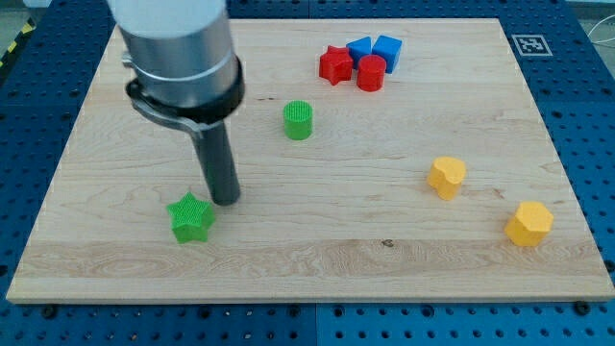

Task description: Move the green star towards the green circle

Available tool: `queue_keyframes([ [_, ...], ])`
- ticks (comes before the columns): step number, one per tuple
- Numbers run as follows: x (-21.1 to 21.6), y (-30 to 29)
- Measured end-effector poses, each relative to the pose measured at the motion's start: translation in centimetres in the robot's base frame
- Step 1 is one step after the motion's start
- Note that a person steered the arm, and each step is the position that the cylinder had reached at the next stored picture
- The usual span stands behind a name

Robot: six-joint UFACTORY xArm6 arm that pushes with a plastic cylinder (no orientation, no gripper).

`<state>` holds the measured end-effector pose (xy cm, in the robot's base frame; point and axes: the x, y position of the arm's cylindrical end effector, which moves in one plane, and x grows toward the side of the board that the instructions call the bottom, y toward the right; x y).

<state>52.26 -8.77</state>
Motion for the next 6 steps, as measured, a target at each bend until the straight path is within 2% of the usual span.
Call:
queue_keyframes([
  [1,4.3,-0.1],
  [2,6.0,-4.9],
  [3,3.7,-6.6],
  [6,-4.8,-4.4],
])
